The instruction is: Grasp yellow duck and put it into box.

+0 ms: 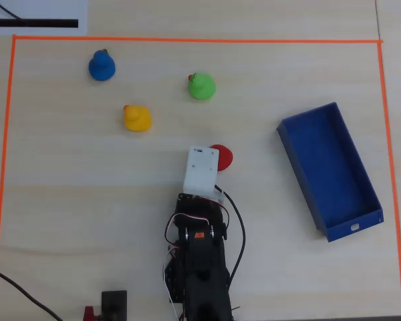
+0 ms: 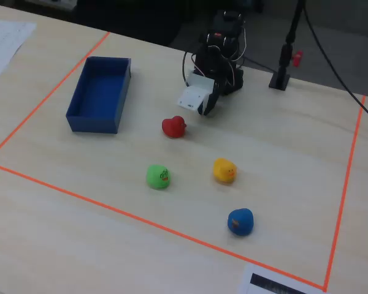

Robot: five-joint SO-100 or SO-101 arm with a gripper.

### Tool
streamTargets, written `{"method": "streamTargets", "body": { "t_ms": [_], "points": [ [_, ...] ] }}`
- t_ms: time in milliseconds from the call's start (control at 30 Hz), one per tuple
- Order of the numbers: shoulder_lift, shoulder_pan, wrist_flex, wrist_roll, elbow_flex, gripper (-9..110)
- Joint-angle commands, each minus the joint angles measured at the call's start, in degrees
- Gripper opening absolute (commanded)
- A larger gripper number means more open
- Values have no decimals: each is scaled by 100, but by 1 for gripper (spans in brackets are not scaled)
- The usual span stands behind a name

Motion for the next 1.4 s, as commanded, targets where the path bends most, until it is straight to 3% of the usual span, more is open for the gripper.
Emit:
{"method": "streamTargets", "body": {
  "t_ms": [0,1233,1367],
  "points": [
    [0,26,123,35,-26,1],
    [0,26,123,35,-26,1],
    [0,26,123,18,-26,8]
  ]
}}
